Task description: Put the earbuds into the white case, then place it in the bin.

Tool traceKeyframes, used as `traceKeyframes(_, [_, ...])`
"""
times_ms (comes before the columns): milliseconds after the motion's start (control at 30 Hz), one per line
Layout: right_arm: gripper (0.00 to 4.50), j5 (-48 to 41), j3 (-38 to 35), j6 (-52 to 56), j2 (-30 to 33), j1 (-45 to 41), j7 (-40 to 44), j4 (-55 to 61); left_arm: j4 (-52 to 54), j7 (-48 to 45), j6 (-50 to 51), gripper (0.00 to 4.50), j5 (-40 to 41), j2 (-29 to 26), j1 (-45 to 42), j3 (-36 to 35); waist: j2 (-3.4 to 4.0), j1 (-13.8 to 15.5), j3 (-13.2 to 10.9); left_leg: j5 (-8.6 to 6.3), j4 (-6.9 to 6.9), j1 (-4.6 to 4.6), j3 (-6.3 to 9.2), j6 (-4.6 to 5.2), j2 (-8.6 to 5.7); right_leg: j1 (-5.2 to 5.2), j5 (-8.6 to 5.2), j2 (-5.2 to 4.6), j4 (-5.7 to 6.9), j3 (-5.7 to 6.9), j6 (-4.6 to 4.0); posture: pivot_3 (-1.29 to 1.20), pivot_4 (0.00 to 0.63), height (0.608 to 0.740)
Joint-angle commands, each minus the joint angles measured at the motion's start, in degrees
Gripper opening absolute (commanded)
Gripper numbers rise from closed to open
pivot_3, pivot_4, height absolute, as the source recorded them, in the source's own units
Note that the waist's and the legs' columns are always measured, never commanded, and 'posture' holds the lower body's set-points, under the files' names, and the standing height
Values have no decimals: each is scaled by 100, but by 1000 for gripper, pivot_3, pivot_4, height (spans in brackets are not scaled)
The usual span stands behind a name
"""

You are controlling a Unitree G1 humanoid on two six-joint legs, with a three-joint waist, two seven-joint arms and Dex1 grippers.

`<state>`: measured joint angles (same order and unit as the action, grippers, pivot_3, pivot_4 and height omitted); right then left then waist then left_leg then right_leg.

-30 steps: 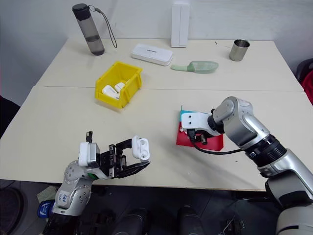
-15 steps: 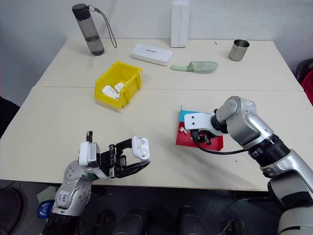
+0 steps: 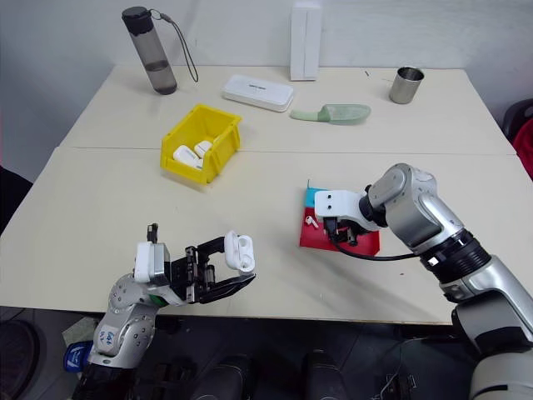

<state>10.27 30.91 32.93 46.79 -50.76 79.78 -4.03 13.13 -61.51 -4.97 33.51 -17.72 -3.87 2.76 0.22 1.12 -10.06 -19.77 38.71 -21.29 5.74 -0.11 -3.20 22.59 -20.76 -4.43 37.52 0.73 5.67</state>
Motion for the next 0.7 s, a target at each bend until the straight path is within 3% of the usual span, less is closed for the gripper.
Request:
traceKeyframes(33, [643, -50, -97, 115, -48, 111, 27, 164, 254, 0, -62, 2761, 60, -33, 6, -21, 0, -3, 0, 0, 0, 0, 0, 0, 0, 0, 0, 0, 0, 0, 0, 0, 150, 740])
traceKeyframes(67, [436, -50, -99, 132, -45, 123, 27, 186, 253, -1, -66, 2761, 56, -36, 5, -21, 0, -2, 0, 0, 0, 0, 0, 0, 0, 0, 0, 0, 0, 0, 0, 0, 150, 740])
traceKeyframes(267, [438, -107, -222, 193, -32, 157, -40, 285, 228, -1, -24, 2761, 111, -64, -34, -59, 0, 2, 0, 0, 1, 0, 0, 0, 0, 0, 0, 0, 0, 0, 0, 0, 150, 740])
traceKeyframes(367, [438, -579, -738, 150, -18, 238, -9, 498, 294, 45, 198, 2761, 327, -75, -123, -103, 0, 5, 0, 0, 1, 0, 0, 0, 0, 0, 0, 0, 0, 0, 0, 0, 150, 740])
traceKeyframes(500, [438, -2061, -2101, -438, -33, 739, 358, 933, 403, -15, 632, 2761, 801, -130, -316, -188, -1, 24, -1, 0, -2, -2, 2, 0, 0, 0, 0, 0, -1, 2, 0, 0, 150, 740])
traceKeyframes(567, [438, -3002, -2843, -52, -235, 1065, 320, 1258, 410, -31, 801, 2761, 941, -157, -458, -233, -1, 26, -1, 0, 0, -2, 4, 0, 0, -2, 0, 0, -1, 4, 1, 0, 150, 740])
traceKeyframes(633, [438, -4255, -3770, 990, -793, 1193, -369, 1652, 400, -85, 943, 2761, 1065, -185, -597, -283, -3, 22, -2, 0, 2, -1, 7, 1, 0, -7, 1, -1, -1, 7, 1, 0, 150, 740])
traceKeyframes(700, [438, -5106, -4371, 811, -1479, 1537, -907, 2222, 244, -284, 1038, 2761, 1138, -238, -812, -314, -5, -11, -3, 0, 5, 0, 6, 0, 2, -7, 1, 1, 2, 7, 1, 0, 150, 740])
